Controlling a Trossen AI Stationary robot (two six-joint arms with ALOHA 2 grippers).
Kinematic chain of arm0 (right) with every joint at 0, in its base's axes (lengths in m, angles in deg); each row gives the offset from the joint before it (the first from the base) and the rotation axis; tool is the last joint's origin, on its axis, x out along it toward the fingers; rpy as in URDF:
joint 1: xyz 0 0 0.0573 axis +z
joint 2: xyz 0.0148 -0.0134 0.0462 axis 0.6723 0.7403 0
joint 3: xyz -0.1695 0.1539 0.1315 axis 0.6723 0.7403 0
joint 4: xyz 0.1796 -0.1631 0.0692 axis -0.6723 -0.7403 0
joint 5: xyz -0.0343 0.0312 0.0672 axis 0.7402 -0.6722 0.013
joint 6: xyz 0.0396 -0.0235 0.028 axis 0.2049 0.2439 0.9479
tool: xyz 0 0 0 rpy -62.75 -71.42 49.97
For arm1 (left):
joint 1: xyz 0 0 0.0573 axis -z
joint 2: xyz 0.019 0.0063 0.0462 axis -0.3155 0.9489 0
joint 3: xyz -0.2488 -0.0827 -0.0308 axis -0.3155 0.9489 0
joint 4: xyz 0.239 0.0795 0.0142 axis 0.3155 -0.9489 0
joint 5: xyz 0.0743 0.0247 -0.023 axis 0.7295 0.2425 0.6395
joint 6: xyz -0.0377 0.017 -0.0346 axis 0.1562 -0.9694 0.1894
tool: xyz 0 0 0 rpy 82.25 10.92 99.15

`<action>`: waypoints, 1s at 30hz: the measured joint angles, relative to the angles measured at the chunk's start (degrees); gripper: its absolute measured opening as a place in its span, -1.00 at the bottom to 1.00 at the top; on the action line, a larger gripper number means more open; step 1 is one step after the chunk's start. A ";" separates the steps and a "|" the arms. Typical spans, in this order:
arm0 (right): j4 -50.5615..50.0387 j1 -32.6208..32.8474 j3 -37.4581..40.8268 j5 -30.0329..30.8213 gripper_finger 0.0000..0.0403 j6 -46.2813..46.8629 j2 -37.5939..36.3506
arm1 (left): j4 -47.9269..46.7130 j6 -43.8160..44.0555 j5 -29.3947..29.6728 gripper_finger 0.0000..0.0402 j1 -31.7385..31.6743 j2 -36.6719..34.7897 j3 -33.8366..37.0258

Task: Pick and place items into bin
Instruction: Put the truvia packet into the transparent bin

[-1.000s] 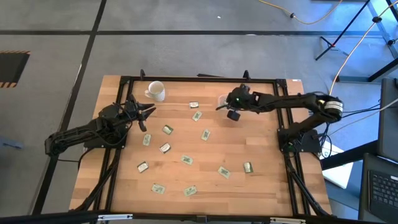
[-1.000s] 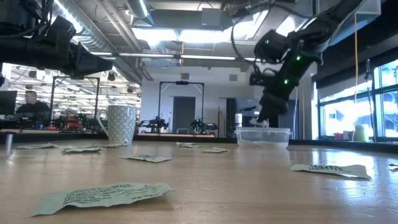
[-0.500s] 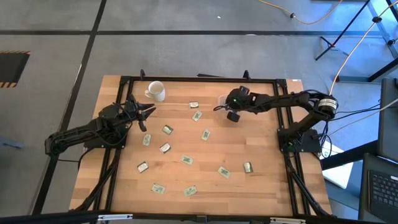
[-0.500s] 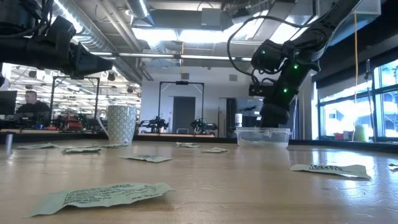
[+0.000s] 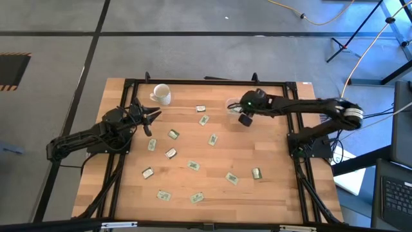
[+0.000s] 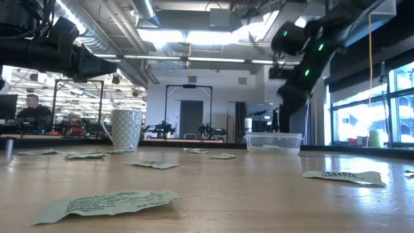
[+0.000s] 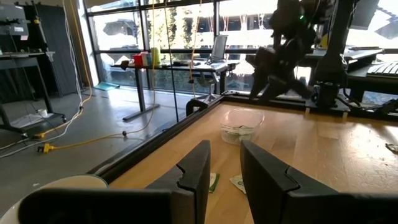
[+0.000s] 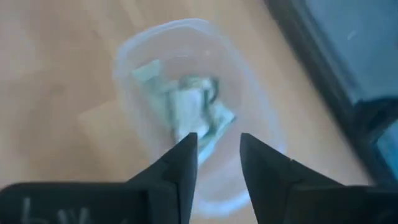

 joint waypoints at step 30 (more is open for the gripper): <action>-19.95 51.54 -2.04 -15.66 -0.38 41.18 4.35 | 0.00 -2.99 0.02 -0.59 0.00 0.00 0.01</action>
